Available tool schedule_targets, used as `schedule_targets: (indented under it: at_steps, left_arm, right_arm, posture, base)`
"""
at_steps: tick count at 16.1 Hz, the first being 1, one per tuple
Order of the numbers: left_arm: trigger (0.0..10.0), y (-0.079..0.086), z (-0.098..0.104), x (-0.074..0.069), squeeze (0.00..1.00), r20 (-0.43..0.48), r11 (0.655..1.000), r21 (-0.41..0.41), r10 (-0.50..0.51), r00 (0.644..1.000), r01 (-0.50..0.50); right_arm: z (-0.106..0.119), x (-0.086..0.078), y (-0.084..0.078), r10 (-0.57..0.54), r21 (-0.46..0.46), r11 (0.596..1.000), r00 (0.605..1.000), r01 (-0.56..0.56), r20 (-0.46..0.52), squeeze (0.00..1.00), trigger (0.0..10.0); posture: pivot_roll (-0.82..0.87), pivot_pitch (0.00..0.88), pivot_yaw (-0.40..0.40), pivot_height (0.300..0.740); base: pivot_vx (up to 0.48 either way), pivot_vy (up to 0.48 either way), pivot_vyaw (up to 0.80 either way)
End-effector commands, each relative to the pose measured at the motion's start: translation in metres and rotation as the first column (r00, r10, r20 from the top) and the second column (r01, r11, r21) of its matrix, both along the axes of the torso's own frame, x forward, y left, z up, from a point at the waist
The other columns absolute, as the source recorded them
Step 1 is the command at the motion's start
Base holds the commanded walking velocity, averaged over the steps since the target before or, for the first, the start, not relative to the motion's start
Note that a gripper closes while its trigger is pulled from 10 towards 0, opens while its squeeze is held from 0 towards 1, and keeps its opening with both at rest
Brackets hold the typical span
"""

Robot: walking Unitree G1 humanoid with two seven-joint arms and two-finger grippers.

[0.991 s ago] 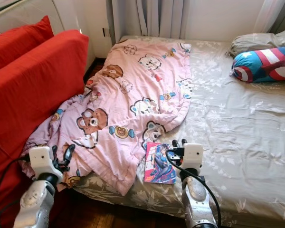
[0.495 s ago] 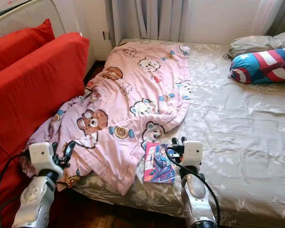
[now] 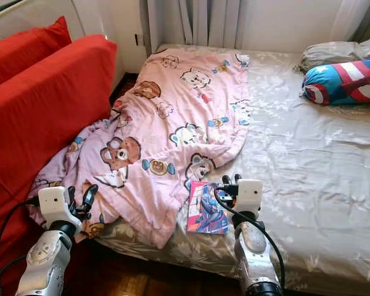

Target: Clean up the room

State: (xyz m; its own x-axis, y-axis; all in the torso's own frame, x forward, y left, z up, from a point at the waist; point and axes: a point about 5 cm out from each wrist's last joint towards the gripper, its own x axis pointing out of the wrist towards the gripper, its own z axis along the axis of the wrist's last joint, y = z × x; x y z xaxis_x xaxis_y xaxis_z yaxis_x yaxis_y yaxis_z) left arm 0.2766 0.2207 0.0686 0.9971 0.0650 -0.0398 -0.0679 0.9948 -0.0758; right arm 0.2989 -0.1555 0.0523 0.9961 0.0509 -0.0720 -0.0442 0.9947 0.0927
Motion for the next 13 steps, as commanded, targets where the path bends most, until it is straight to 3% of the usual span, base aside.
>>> schedule_targets:
  at_steps: [1,6,8,13]
  left_arm:
    - [10.0,-0.0005,0.0028,0.0007,0.0,0.007,1.0,0.005,0.0,1.0,0.0]
    - [10.0,0.0001,0.0041,0.0008,0.0,0.01,1.0,0.006,0.002,1.0,-0.002]
    - [10.0,-0.0001,0.0044,0.001,0.0,0.011,1.0,0.005,0.0,1.0,0.0]
    - [10.0,-0.0017,0.0048,0.0014,0.0,0.013,1.0,0.003,-0.002,1.0,0.002]
  right_arm:
    - [-0.0011,-0.0005,0.0005,-0.007,0.007,1.0,1.0,0.007,-0.005,0.0,10.0]
    - [-0.0021,0.0002,0.0034,0.004,-0.006,1.0,1.0,-0.004,-0.013,0.0,10.0]
    - [0.0008,-0.0004,0.0071,0.047,-0.048,0.998,0.999,-0.047,0.015,0.0,10.0]
    - [-0.0018,-0.0004,0.0092,0.041,-0.033,0.999,0.999,-0.041,0.0,0.0,10.0]
  posture:
    - [-0.02,0.138,0.01,0.69]
    - [-0.01,0.14,0.01,0.662]
    - [-0.01,0.142,0.011,0.662]
    - [-0.01,0.142,0.012,0.662]
  base:
    - [0.0,0.0,0.0]
    - [0.0,0.0,0.0]
    - [0.0,0.0,0.0]
    - [0.0,0.0,0.0]
